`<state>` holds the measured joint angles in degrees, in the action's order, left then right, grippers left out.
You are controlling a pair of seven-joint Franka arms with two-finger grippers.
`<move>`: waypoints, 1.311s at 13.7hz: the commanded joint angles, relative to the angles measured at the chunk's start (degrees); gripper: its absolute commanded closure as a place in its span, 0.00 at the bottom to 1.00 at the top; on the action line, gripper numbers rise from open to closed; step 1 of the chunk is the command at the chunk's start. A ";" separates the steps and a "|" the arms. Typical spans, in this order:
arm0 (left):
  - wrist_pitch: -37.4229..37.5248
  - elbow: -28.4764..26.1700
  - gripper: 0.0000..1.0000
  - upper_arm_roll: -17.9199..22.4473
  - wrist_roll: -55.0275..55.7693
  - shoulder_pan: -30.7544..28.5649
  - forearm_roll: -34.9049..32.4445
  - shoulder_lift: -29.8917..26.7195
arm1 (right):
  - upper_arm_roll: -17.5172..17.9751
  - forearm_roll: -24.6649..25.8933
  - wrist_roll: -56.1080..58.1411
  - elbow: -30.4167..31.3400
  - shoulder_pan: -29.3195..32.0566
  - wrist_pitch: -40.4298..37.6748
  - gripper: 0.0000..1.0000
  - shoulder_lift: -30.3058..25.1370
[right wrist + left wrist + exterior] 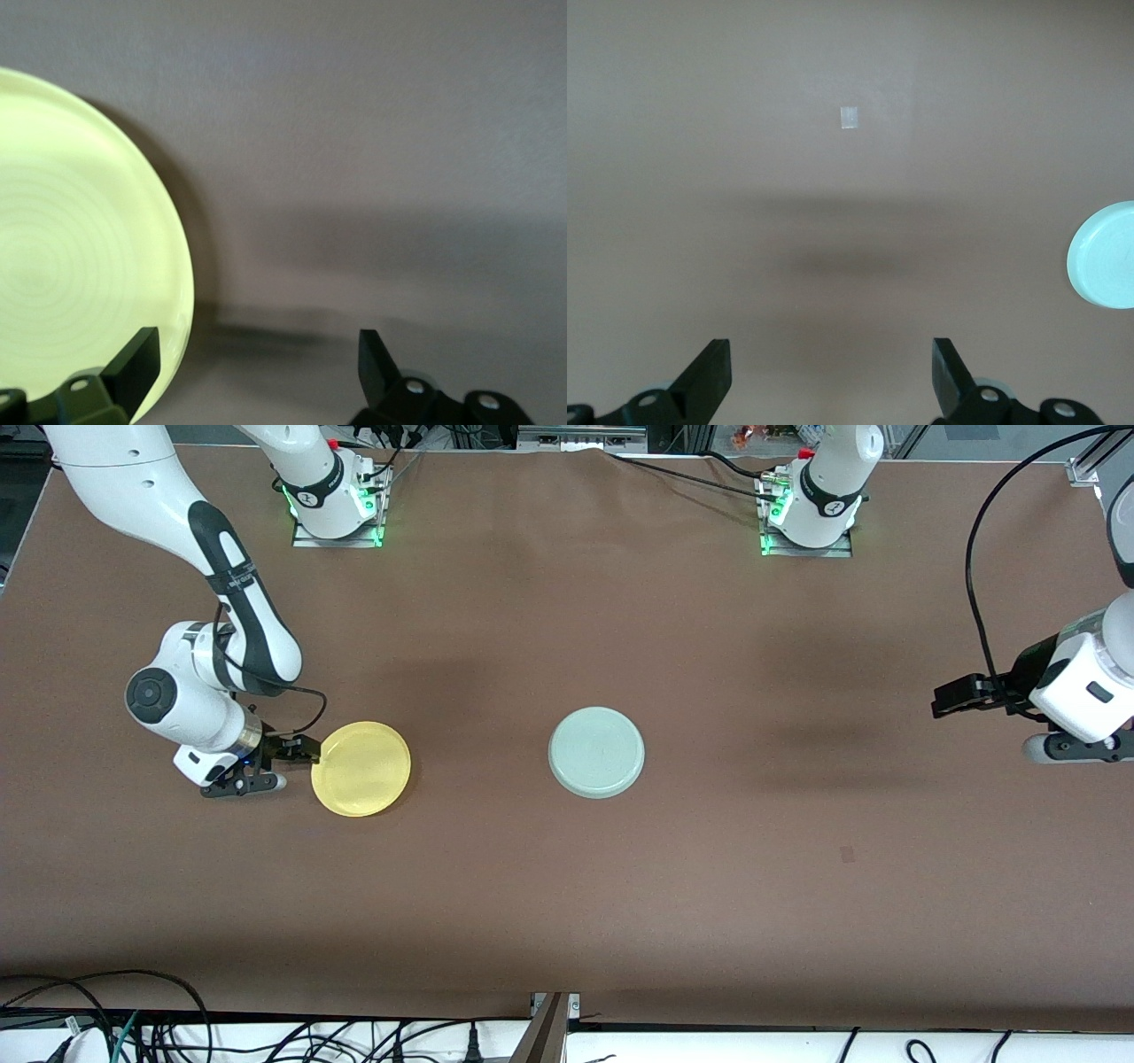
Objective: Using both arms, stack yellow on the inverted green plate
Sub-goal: 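Lower the right gripper to the yellow plate's rim and grasp it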
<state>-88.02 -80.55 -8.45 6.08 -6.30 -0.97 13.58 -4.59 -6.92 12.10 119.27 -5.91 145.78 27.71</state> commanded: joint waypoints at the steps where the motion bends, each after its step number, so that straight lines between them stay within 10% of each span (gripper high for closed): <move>1: -0.84 -3.46 0.00 0.36 -1.06 0.50 -0.78 -4.78 | 0.37 -2.04 0.38 2.02 0.02 1.26 0.06 -1.70; 18: -1.90 -6.20 0.00 2.38 -2.03 0.76 -0.09 -5.76 | 1.60 -5.56 0.29 0.00 -0.07 0.65 0.73 -0.37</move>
<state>-89.24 -85.29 -6.88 5.18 -5.73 -1.05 9.39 -3.28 -11.17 12.05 119.06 -6.06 146.23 27.54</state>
